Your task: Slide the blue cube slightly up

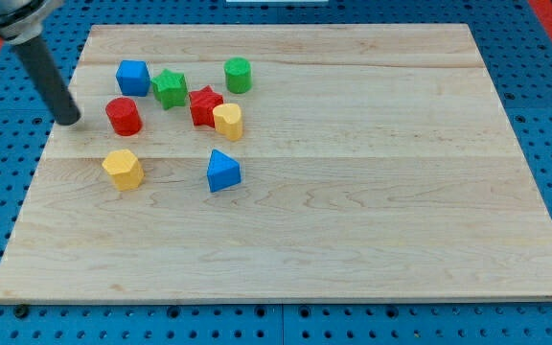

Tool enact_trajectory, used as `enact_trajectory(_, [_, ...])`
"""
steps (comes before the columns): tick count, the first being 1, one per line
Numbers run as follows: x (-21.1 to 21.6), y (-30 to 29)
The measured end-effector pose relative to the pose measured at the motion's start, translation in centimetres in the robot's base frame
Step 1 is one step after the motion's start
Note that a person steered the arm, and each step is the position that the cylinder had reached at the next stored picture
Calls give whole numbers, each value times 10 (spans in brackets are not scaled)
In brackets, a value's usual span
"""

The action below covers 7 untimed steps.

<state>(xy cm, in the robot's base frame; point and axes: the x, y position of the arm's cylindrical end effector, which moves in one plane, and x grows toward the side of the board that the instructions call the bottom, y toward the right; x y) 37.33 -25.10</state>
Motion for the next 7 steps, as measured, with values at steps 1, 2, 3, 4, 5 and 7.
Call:
enact_trajectory(1, [-17,14])
enact_trajectory(2, [-16,35])
enact_trajectory(3, [-22,49])
enact_trajectory(4, [-44,50])
enact_trajectory(5, [-68,50])
enact_trajectory(7, [-101,50])
